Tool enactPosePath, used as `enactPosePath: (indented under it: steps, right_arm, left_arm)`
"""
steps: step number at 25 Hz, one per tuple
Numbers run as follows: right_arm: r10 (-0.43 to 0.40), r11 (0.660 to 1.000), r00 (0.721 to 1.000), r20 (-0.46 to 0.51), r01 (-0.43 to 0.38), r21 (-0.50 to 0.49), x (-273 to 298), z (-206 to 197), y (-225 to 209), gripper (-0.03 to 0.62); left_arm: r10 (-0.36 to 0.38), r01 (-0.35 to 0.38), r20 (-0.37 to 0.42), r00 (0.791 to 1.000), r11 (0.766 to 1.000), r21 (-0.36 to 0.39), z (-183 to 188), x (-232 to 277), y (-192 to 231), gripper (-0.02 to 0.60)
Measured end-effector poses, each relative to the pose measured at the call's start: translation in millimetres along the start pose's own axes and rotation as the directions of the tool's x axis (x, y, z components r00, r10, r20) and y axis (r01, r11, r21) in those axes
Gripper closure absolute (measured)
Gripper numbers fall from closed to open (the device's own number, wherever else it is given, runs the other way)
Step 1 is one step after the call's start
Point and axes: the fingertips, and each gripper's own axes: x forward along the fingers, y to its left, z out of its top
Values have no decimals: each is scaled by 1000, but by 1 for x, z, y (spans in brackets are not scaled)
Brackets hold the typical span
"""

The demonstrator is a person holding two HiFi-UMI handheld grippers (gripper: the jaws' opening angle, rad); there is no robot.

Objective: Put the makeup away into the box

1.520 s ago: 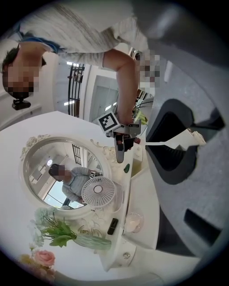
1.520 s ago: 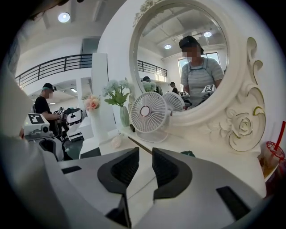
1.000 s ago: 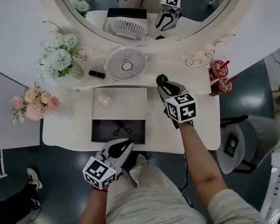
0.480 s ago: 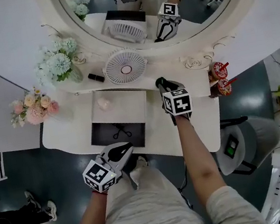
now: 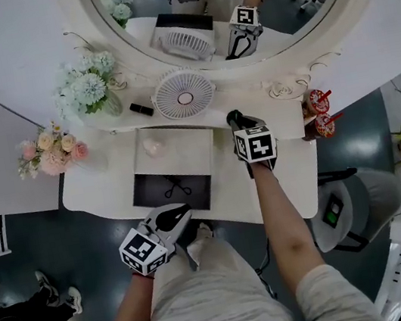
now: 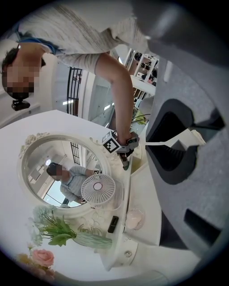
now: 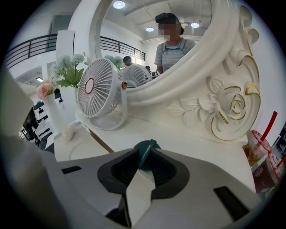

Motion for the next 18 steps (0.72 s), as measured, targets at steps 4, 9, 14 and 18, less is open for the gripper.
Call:
enactPosePath:
  steps: [4,9,14,18]
  right_arm:
    - [7,1000,1000,9,-7,11,0,0,0,539]
    - [10,1000,1000,8,-10,3,1,0,1,555]
    - [8,1000,1000,15,-8,-2,1,1,2,580]
    - [14,1000,999,36,-14,2,-1,4,3,585]
  left_arm:
    - [-2,2,-2,1000,1000,1,1,1,0,566]
    - [-3,3,-5,1000,1000,1,-1,1,0,566]
    - [1,-1,-3,1000,1000,0,0,2,-1,566]
    - [8,-8,0,1000,1000,1,1,0,-2,566]
